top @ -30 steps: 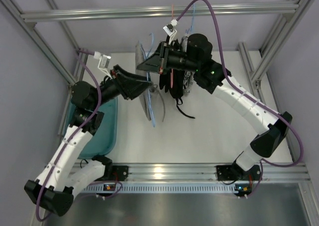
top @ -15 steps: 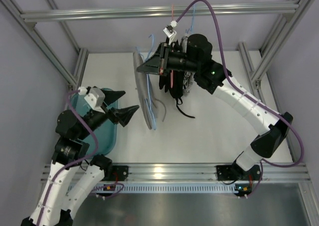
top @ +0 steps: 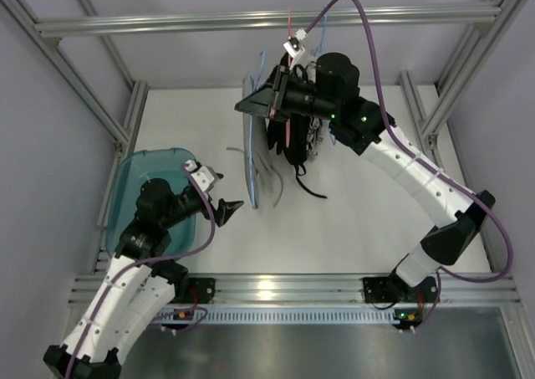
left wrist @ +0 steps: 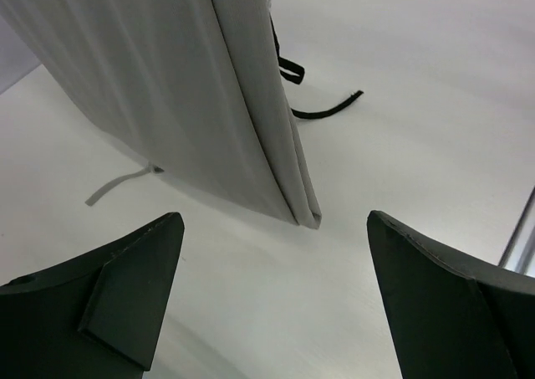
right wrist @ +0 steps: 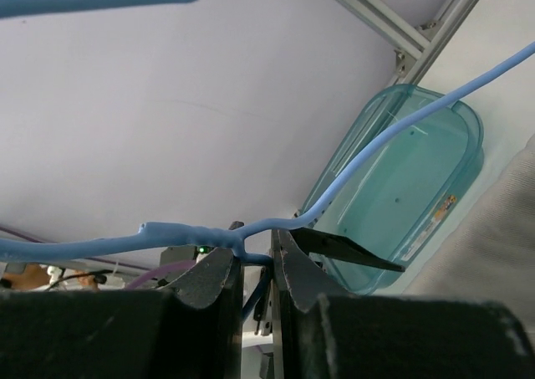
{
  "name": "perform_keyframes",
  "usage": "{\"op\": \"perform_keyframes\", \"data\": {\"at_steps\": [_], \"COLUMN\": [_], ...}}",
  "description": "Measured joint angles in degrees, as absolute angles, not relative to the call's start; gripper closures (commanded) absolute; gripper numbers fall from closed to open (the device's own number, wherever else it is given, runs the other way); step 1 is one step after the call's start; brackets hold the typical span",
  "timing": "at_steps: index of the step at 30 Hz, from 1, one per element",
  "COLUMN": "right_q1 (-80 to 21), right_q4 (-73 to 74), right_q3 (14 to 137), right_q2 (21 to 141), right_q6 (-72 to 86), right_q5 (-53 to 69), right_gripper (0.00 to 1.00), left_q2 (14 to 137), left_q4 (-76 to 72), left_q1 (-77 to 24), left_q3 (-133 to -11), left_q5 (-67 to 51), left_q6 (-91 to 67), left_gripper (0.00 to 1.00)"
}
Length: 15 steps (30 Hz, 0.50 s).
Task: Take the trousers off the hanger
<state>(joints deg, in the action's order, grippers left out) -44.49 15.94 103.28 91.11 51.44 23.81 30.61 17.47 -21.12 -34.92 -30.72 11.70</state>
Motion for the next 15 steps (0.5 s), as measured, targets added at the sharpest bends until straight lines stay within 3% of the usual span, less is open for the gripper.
{"op": "perform_keyframes", "data": {"at_steps": [15], "right_q1": [-44.4], "right_q4": [16.8], "right_q3": [105.1], "right_q2": [91.0], "right_q6": [51.0], "right_q5": [22.7], "right_gripper": [1.00], "left_q2": [41.1], "left_q4": [-3.8], "left_q1": [-22.7], "left_q3": [-31.5], "left_q5": [-28.5], "left_q6": [4.6], "left_gripper": [0.02]}}
